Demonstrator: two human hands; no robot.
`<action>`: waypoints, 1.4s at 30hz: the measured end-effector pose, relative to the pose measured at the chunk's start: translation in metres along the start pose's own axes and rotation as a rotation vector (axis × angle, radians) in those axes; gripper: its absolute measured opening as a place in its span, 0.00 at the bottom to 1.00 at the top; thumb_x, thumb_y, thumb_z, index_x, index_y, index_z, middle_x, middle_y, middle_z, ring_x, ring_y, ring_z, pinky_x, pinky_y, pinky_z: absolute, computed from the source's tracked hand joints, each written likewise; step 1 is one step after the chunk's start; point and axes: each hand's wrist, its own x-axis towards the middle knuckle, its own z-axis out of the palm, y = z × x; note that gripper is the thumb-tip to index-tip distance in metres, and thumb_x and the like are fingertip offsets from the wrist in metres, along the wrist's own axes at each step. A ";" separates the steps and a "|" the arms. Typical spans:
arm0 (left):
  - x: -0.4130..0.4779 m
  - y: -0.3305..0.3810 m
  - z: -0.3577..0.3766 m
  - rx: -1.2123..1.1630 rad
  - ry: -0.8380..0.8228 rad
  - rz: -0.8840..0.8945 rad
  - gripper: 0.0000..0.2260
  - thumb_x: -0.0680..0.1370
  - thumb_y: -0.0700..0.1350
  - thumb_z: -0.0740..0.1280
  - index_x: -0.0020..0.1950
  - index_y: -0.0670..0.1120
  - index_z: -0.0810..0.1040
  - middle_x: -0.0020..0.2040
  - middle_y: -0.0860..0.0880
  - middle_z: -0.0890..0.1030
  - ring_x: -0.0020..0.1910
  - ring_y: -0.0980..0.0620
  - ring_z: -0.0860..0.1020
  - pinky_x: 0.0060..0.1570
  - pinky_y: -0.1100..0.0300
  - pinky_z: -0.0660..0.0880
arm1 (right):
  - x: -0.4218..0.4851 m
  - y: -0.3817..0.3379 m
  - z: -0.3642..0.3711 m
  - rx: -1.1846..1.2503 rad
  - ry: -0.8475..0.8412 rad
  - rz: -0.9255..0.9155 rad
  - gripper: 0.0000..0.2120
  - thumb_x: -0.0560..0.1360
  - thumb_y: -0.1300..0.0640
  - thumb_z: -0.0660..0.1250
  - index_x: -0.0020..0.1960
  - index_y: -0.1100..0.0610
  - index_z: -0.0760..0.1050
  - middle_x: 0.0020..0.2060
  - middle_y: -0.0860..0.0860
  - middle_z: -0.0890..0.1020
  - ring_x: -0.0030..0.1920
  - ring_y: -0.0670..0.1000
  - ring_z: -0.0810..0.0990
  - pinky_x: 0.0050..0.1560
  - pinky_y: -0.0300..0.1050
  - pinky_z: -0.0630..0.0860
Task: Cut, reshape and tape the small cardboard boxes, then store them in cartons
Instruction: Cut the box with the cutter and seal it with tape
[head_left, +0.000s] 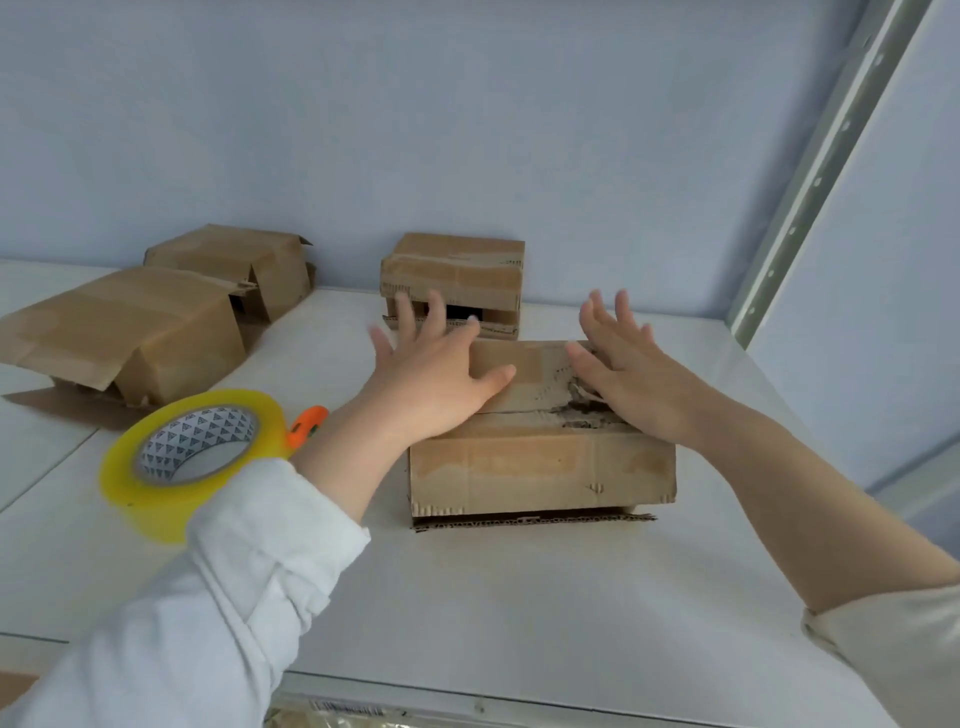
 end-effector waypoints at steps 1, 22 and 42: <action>0.003 0.005 -0.001 0.056 0.019 0.036 0.30 0.79 0.63 0.49 0.77 0.51 0.49 0.77 0.46 0.39 0.74 0.43 0.35 0.70 0.40 0.38 | 0.004 -0.004 0.000 -0.076 0.000 -0.026 0.29 0.81 0.46 0.44 0.77 0.56 0.39 0.76 0.48 0.39 0.74 0.46 0.32 0.72 0.45 0.35; -0.016 -0.040 0.005 -0.642 0.168 -0.009 0.19 0.80 0.54 0.57 0.71 0.52 0.67 0.71 0.54 0.66 0.71 0.56 0.63 0.63 0.64 0.58 | -0.049 -0.032 0.015 0.155 0.387 0.042 0.33 0.73 0.34 0.45 0.73 0.49 0.62 0.73 0.45 0.61 0.76 0.47 0.45 0.73 0.44 0.44; -0.093 -0.085 0.015 -0.527 0.288 0.312 0.18 0.78 0.58 0.55 0.67 0.57 0.67 0.61 0.59 0.69 0.58 0.62 0.71 0.56 0.78 0.55 | -0.026 -0.076 0.033 -0.030 0.146 0.235 0.21 0.79 0.46 0.55 0.72 0.42 0.61 0.76 0.43 0.53 0.76 0.48 0.44 0.73 0.46 0.45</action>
